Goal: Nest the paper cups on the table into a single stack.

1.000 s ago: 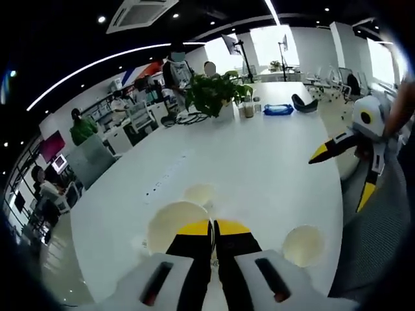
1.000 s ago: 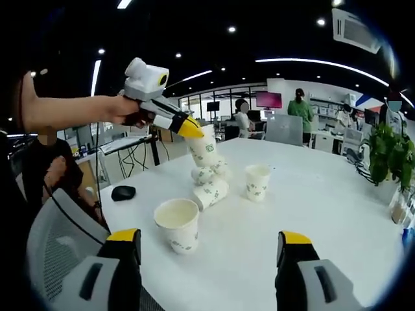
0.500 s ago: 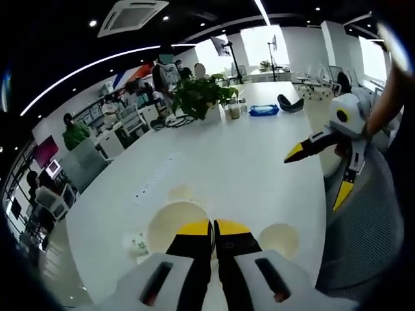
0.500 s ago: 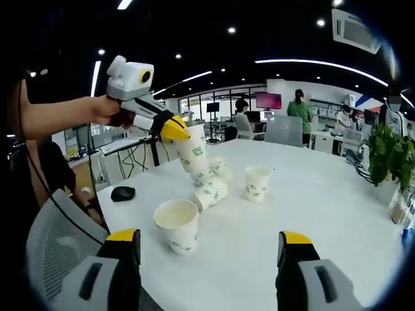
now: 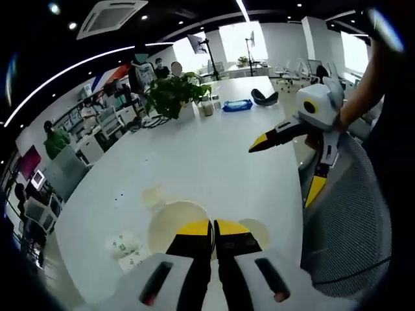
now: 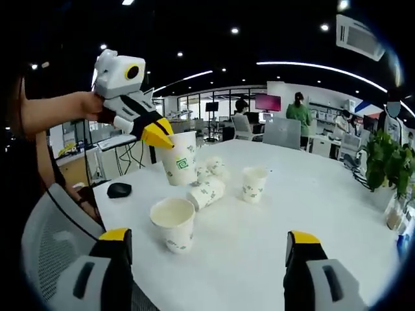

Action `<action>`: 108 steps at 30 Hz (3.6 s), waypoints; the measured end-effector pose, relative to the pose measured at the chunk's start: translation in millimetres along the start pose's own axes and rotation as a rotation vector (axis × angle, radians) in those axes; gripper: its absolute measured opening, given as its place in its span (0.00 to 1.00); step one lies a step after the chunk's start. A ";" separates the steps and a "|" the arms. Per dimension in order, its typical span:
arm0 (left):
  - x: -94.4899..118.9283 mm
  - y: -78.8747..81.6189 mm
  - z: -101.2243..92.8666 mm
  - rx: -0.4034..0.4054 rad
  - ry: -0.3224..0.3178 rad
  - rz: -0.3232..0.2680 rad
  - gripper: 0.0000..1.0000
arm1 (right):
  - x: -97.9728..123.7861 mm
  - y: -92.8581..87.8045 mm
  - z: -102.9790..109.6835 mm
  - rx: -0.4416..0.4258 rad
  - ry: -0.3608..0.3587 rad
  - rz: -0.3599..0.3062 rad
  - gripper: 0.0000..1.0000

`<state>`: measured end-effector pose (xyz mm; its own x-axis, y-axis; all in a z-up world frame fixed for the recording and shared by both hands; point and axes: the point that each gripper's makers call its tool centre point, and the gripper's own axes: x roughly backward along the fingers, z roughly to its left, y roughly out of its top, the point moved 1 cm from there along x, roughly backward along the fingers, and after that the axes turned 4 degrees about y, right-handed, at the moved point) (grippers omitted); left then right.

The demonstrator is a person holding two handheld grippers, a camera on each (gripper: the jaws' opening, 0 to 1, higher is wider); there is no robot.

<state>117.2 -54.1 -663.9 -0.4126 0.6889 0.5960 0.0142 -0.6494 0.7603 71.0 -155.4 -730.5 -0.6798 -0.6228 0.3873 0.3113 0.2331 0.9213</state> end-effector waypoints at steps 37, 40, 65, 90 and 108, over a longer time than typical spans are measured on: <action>-25.4 -11.1 -54.2 -0.068 -0.144 0.034 0.00 | 0.7 -5.4 -4.6 -0.021 -0.012 0.018 0.97; -29.6 -15.5 -58.7 -0.075 -0.150 0.042 0.00 | 0.1 -6.8 -3.4 -0.022 -0.004 0.025 0.96; -57.8 -54.0 -73.0 -0.089 -0.165 0.125 0.00 | 0.3 -7.2 -3.1 -0.032 -0.005 0.029 0.95; -50.3 -51.2 -69.2 -0.067 -0.176 0.128 0.00 | -1.7 -11.5 0.3 -0.029 0.013 0.050 0.93; -43.3 -42.1 -62.0 -0.034 -0.170 0.091 0.01 | -1.1 -10.2 -2.4 -0.039 0.002 0.041 0.93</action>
<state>78.0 -76.5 -737.7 -0.2512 0.6691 0.6994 0.0124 -0.7203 0.6935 70.2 -158.9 -740.4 -0.6644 -0.6149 0.4249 0.3650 0.2291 0.9024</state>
